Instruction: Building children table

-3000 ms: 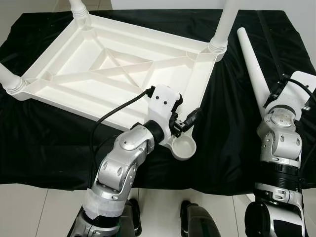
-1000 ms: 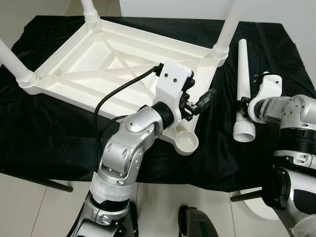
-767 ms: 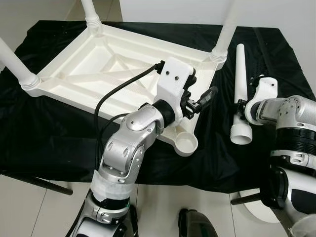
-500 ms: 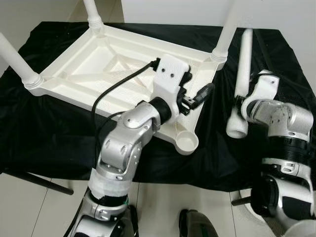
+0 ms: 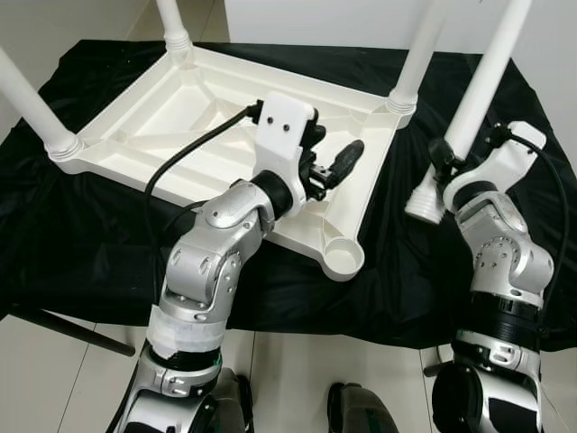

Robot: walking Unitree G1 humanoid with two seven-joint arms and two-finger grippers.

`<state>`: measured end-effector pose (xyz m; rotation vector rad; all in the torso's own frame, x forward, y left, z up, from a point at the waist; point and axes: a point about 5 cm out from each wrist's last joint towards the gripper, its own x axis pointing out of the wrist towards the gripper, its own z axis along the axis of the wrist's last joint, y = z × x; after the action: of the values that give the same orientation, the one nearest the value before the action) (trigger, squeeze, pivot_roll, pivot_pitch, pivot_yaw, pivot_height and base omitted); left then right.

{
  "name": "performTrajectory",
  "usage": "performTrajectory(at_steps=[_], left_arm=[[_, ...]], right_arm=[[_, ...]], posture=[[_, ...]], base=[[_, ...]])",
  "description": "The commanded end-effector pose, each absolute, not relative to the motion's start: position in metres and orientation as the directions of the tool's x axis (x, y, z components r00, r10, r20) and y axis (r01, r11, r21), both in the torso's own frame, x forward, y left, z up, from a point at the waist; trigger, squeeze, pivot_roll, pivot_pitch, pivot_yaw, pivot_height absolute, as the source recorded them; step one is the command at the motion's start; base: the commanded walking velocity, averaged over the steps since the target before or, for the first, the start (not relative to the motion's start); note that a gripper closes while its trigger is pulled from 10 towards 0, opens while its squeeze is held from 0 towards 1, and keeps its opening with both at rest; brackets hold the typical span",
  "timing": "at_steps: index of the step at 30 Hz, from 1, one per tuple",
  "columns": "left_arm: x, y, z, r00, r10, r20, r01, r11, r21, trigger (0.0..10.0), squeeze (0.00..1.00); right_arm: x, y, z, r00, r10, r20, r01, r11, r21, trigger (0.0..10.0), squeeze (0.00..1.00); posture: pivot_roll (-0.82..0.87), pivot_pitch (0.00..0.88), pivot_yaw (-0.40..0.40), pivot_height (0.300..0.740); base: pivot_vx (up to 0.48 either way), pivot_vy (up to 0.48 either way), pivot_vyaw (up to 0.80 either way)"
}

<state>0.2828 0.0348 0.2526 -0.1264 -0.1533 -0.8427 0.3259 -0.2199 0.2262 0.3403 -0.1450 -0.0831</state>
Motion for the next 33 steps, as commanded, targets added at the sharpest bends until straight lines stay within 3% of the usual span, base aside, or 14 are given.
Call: performTrajectory(at_steps=[1,7,9,14,15,18,20,23,24,25,33], left_arm=[[0.278,0.034,0.251,0.594,-0.783,0.183,0.801,0.596,-0.051,10.0,0.0],[0.273,0.037,0.249,0.529,-0.831,0.171,0.848,0.527,-0.063,10.0,0.0],[0.271,0.042,0.251,0.474,-0.862,0.179,0.88,0.47,-0.067,10.0,0.0],[0.273,0.046,0.254,0.417,-0.891,0.177,0.909,0.413,-0.061,10.0,0.0],[0.273,0.046,0.257,0.397,-0.899,0.185,0.918,0.391,-0.07,10.0,1.0],[0.273,0.046,0.261,0.373,-0.906,0.2,0.928,0.364,-0.081,10.0,1.0],[0.273,0.044,0.27,0.332,-0.919,0.214,0.943,0.324,-0.075,10.0,1.0],[0.273,0.044,0.27,0.332,-0.919,0.214,0.943,0.324,-0.075,10.0,1.0],[0.273,0.043,0.274,0.312,-0.925,0.216,0.95,0.305,-0.066,10.0,0.05],[0.273,0.043,0.276,0.296,-0.931,0.215,0.955,0.289,-0.063,10.0,0.0],[0.266,0.042,0.285,0.206,-0.952,0.226,0.977,0.189,-0.097,10.0,0.0]], right_arm=[[0.322,-0.22,0.231,0.977,-0.115,0.179,0.051,0.944,0.327,10.0,0.0],[0.309,-0.219,0.25,0.915,-0.128,0.383,0.036,0.97,0.239,10.0,0.0],[0.298,-0.208,0.265,0.844,-0.071,0.531,-0.027,0.984,0.175,10.0,0.0],[0.295,-0.2,0.276,0.788,-0.036,0.614,-0.06,0.989,0.136,10.0,0.0],[0.294,-0.196,0.278,0.774,-0.009,0.633,-0.081,0.99,0.114,10.0,0.0],[0.294,-0.19,0.28,0.763,0.035,0.645,-0.121,0.989,0.089,10.0,0.0],[0.294,-0.167,0.278,0.741,0.224,0.633,-0.264,0.964,-0.033,10.0,0.0],[0.294,-0.167,0.278,0.741,0.224,0.633,-0.264,0.964,-0.033,10.0,0.0],[0.294,-0.157,0.271,0.731,0.317,0.605,-0.336,0.938,-0.085,10.0,0.0],[0.294,-0.149,0.264,0.721,0.391,0.572,-0.391,0.911,-0.13,10.0,0.0],[0.288,-0.139,0.236,0.693,0.57,0.442,-0.54,0.816,-0.204,10.0,0.0]], posture=[[-0.04,0.092,0.054,0.74],[-0.04,0.081,0.069,0.74],[-0.03,0.065,0.079,0.74],[-0.03,0.049,0.087,0.74],[-0.03,0.042,0.087,0.74],[-0.03,0.039,0.088,0.74],[-0.03,0.028,0.087,0.74],[-0.03,0.028,0.087,0.74],[-0.03,0.026,0.087,0.74],[-0.04,0.026,0.086,0.74],[-0.04,0.022,0.084,0.74]], base=[[0.0,0.0,0.0],[0.0,0.0,0.0],[0.0,0.0,0.0],[0.0,0.0,0.0],[0.0,0.0,0.0],[0.0,0.0,0.0],[0.0,0.0,0.0],[0.0,0.0,0.0],[0.0,0.0,0.0],[0.0,0.0,0.0],[0.0,0.0,0.0]])
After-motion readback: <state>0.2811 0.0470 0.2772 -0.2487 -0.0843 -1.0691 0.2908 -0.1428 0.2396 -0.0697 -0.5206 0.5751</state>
